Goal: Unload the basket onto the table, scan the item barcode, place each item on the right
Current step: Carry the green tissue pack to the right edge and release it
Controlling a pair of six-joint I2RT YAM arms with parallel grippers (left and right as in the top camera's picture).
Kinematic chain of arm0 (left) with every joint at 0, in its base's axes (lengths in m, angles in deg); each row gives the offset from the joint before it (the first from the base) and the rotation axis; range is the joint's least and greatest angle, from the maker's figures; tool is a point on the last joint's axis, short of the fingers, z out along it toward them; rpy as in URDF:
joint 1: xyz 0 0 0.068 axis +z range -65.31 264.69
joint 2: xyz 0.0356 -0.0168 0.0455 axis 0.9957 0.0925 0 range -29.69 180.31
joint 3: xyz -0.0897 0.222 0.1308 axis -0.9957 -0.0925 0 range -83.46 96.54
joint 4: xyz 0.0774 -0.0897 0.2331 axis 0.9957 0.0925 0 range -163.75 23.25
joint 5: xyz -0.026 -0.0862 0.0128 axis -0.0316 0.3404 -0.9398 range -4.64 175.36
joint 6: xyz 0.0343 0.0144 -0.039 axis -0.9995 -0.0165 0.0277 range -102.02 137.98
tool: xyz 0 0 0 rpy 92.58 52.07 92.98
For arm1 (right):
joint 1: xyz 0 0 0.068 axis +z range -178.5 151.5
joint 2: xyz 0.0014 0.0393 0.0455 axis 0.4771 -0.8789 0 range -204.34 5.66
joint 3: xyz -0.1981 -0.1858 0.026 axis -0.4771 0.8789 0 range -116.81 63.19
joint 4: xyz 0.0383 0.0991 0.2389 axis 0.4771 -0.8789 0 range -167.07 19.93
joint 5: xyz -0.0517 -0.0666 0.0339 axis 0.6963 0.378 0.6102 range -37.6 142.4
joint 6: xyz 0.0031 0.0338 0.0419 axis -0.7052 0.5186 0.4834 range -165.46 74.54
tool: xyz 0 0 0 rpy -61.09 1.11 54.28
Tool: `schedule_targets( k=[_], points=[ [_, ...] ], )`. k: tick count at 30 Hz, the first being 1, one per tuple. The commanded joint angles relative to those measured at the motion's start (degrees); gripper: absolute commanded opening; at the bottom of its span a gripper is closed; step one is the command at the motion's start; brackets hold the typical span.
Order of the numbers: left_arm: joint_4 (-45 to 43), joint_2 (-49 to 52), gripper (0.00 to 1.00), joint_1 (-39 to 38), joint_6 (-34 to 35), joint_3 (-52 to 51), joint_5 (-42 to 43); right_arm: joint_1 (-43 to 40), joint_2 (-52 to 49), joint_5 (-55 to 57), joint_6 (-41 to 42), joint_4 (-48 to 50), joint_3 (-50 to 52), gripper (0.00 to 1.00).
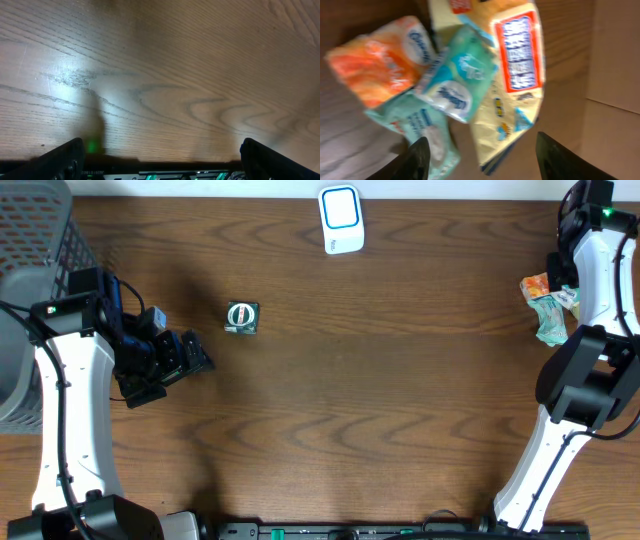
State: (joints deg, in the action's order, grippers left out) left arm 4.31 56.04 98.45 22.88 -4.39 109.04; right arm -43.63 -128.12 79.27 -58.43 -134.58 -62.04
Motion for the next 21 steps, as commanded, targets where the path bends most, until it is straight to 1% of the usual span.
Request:
schedule_targets(
  k=[1, 3, 5, 6, 7, 8, 9, 10, 11, 12, 14, 17, 18, 21],
  points=[
    [0.26, -0.02, 0.98, -0.09, 0.28, 0.11, -0.13, 1.36, 1.25, -6.84, 3.43, 1.62, -0.46, 0.67],
    [0.26, -0.02, 0.98, -0.07, 0.31, 0.11, -0.13, 2.51, 2.71, -12.5, 3.54, 3.06, -0.7, 0.67],
    [0.26, -0.02, 0.98, -0.09, 0.28, 0.11, -0.13, 4.15, 4.68, -22.45, 3.56, 5.03, -0.7, 0.68],
    [0.26, -0.02, 0.98, -0.09, 0.28, 0.11, -0.13, 5.97, 6.4, -37.81, 3.72, 7.23, -0.7, 0.73],
    [0.26, -0.02, 0.98, -0.09, 0.28, 0.11, -0.13, 7.1, 7.06, -47.93, 4.31, 8.5, -0.7, 0.78],
    [0.26, -0.02, 0.98, -0.09, 0.31, 0.11, -0.13, 8.96, 7.32, -63.34, 4.83, 10.78, -0.7, 0.84],
    [0.26, -0.02, 0.98, -0.09, 0.28, 0.11, -0.13, 10.21, 7.32, -71.19, 4.83, 12.48, -0.66, 0.87],
    [0.26, -0.02, 0.98, -0.09, 0.28, 0.11, -0.13, 12.15, 6.97, -77.72, 4.83, 14.69, -0.59, 0.99],
    [0.26, -0.02, 0.98, -0.09, 0.28, 0.11, -0.13, 14.12, 6.71, -79.73, 4.83, 15.91, -0.59, 0.99],
    [0.26, -0.02, 0.98, -0.09, 0.31, 0.11, -0.13, 16.26, 6.58, -79.58, 4.81, 16.37, -0.59, 0.99],
    [0.26, -0.02, 0.98, -0.07, 0.28, 0.11, -0.13, 21.7, 6.12, -75.06, 4.79, 16.28, -0.57, 0.99],
    [0.26, -0.02, 0.98, -0.09, 0.28, 0.11, -0.13, 29.64, 5.22, -62.9, 4.83, 17.11, -0.55, 0.99],
    [0.26, -0.02, 0.98, -0.09, 0.28, 0.11, -0.13, 33.09, 4.74, -57.16, 5.42, 17.7, -0.55, 0.99],
    [0.26, -0.02, 0.98, -0.09, 0.31, 0.11, -0.13, 39.08, 3.61, -45.72, 11.93, 19.61, -0.55, 0.99]
  ],
)
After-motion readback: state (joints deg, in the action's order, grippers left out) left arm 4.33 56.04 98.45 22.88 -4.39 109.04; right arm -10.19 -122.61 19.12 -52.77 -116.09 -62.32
